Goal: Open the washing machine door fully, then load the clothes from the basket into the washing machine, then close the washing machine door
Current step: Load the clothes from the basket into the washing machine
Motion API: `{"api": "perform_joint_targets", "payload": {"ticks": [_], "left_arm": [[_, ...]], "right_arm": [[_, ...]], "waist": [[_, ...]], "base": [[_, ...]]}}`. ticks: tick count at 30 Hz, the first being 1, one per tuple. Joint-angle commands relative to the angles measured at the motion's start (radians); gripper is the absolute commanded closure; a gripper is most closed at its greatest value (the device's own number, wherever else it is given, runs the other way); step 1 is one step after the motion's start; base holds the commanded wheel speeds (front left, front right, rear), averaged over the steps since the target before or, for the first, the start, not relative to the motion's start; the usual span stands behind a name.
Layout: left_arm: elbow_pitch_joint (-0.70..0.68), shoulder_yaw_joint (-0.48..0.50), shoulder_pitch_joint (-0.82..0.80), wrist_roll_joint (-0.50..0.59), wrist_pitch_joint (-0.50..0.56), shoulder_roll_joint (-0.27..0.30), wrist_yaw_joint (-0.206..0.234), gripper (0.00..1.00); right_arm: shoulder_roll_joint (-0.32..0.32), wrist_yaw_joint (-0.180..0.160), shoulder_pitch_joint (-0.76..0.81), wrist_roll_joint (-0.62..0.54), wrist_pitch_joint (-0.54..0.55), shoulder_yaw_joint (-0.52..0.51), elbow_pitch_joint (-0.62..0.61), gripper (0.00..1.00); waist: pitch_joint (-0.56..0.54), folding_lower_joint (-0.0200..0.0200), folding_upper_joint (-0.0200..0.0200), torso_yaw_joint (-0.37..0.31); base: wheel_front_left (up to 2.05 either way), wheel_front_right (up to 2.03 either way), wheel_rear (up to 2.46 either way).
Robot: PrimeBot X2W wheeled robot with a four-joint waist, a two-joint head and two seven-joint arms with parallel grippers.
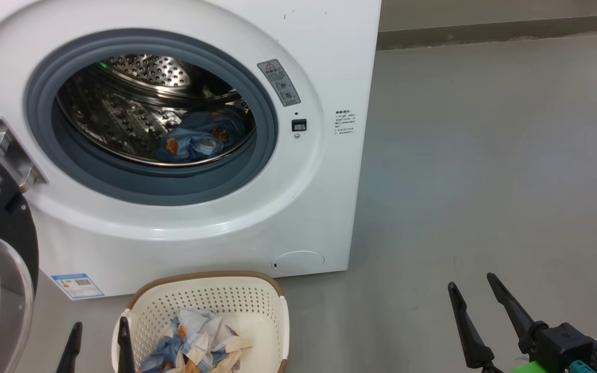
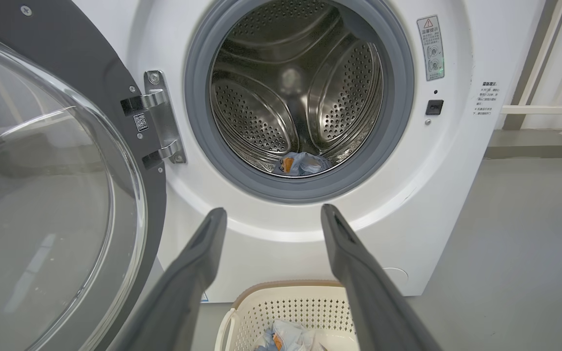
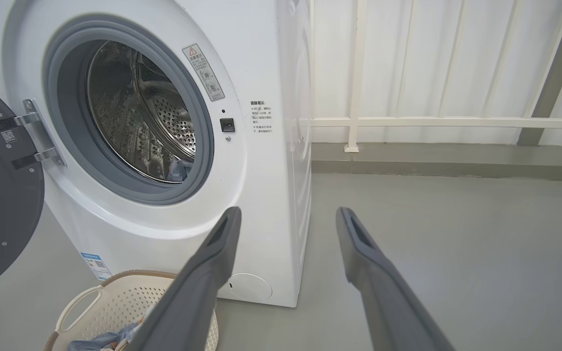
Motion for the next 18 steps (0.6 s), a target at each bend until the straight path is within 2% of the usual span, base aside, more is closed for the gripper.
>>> {"api": "perform_joint_targets", "payload": {"ticks": [1, 9, 18], "left_arm": [[-0.016, 0.038, -0.038, -0.006, -0.012, 0.018, -0.007, 0.00], [-0.010, 0.031, -0.051, -0.004, -0.012, 0.015, -0.009, 0.00], [0.036, 0.000, -0.118, -0.007, -0.003, 0.014, -0.045, 0.00]], "right_arm": [[-0.003, 0.002, -0.016, 0.000, -0.005, 0.022, -0.025, 0.00], [-0.001, 0.002, -0.022, -0.001, -0.007, 0.019, -0.031, 0.00], [-0.005, 0.002, -0.051, 0.003, -0.012, 0.022, -0.048, 0.00]], "waist": [[0.003, 0.0000, -0.0001, -0.001], [0.033, 0.0000, -0.0001, -0.005], [0.122, 0.0000, -0.0001, -0.015]], "base": [[0.00, 0.00, 0.00], [0.00, 0.00, 0.00], [0.00, 0.00, 0.00]]}}
